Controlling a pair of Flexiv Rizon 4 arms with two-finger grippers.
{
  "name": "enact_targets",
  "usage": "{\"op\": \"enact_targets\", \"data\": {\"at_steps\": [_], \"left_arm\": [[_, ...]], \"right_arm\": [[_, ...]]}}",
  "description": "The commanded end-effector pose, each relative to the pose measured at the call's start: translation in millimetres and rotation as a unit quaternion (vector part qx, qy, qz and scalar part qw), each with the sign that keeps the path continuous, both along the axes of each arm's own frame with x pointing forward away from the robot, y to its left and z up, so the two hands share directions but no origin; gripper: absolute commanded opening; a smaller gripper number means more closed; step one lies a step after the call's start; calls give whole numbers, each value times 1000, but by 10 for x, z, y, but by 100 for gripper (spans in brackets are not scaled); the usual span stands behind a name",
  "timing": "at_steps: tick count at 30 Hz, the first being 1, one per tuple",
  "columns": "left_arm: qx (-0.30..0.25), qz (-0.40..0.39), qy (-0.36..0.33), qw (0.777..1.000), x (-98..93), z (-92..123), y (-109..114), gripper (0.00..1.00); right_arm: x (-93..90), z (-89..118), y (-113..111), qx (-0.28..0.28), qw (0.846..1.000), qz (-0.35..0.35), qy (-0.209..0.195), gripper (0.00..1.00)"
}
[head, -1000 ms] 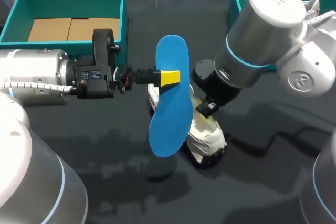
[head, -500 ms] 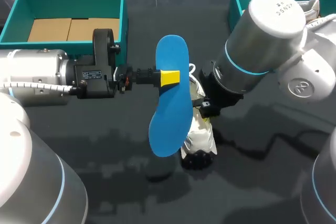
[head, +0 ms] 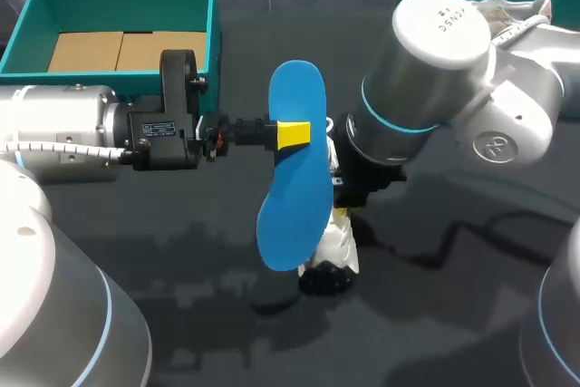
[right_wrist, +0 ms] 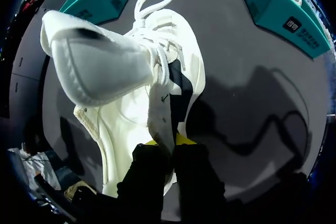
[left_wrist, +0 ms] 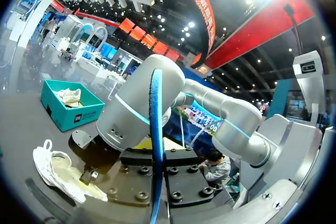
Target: Take the shoe out of the shoebox, open the shoe tongue, remove and reinsert the insole, then place the shoe into the shoebox
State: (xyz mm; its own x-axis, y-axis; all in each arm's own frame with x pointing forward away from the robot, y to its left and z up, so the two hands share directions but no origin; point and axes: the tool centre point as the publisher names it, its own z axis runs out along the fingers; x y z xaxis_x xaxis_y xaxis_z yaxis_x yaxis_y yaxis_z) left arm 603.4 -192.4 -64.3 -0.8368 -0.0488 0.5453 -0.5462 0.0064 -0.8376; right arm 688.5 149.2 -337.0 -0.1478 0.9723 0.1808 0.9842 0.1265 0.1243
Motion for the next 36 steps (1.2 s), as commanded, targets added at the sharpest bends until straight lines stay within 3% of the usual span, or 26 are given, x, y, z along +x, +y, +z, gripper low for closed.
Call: {"op": "enact_targets", "data": {"at_steps": [1, 21, 22, 23, 24, 25, 36], "left_arm": [[-1, 1, 0, 1000, 7, -10, -32, 0], [-1, 1, 0, 1000, 7, -10, -32, 0], [-1, 1, 0, 1000, 7, -10, -32, 0], [-1, 1, 0, 1000, 7, -10, -32, 0], [-1, 1, 0, 1000, 7, -10, -32, 0], [-1, 1, 0, 1000, 7, -10, -32, 0], [-1, 1, 0, 1000, 7, -10, -32, 0]], "right_arm": [[26, -146, 11, 15, 1000, 1, 2, 0], [21, -412, -16, 39, 999, -2, 12, 0], [14, -402, -22, 40, 999, -3, 10, 12], [6, -382, -29, 41, 999, -6, 7, 42], [-2, -353, -36, 46, 999, -7, 3, 87], [-8, -327, -43, 47, 999, -8, 2, 100], [-52, 150, -174, 80, 997, -15, -1, 100]]}}
